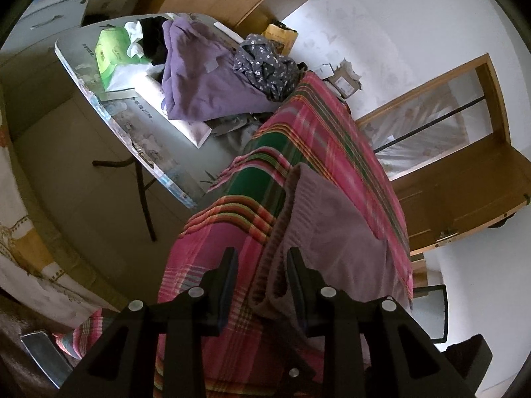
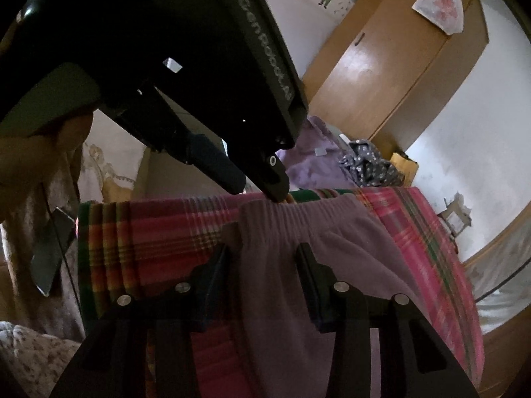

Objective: Fold clothes

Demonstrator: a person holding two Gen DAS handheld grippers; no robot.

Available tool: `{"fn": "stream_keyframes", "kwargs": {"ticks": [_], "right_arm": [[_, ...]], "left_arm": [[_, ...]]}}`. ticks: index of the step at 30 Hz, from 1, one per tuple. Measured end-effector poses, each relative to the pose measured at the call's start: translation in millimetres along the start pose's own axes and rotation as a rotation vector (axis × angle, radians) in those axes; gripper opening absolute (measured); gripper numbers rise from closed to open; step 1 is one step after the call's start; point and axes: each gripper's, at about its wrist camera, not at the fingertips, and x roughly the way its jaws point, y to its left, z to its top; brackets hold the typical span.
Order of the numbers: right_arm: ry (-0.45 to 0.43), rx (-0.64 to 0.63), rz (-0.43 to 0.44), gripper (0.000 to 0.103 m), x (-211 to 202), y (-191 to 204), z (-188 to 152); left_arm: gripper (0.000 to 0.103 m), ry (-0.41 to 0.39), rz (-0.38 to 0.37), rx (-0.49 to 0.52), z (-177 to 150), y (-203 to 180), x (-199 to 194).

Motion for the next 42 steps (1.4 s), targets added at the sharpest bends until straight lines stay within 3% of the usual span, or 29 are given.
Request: {"fn": "stream_keyframes", "kwargs": {"ticks": [5, 10, 22, 26, 32, 42], "right_arm": [[-0.024, 0.013, 0.001, 0.024, -5, -2, -2], [-0.074, 0.057, -0.036, 0.019, -18, -9, -5], [-0.112, 0.079, -0.057, 0.017, -31, -16, -11], [-0.127, 0.104, -0.067, 0.017, -38, -19, -13], [-0.143, 0.132, -0.069, 0.016, -43, -26, -19], [-0.175, 0.151, -0.094, 0.015, -56, -32, -28]], "left_arm": [[0.031, 0.002, 0.008, 0.0, 3, 0, 1], [0.035, 0.023, -0.051, -0.047, 9, 6, 7], [0.037, 0.155, -0.199, -0.173, 31, 14, 45], [0.037, 0.15, -0.188, -0.18, 35, 11, 46], [0.038, 0.177, -0.231, -0.208, 35, 11, 50], [0.038, 0.155, -0.308, -0.243, 41, 6, 53]]}}
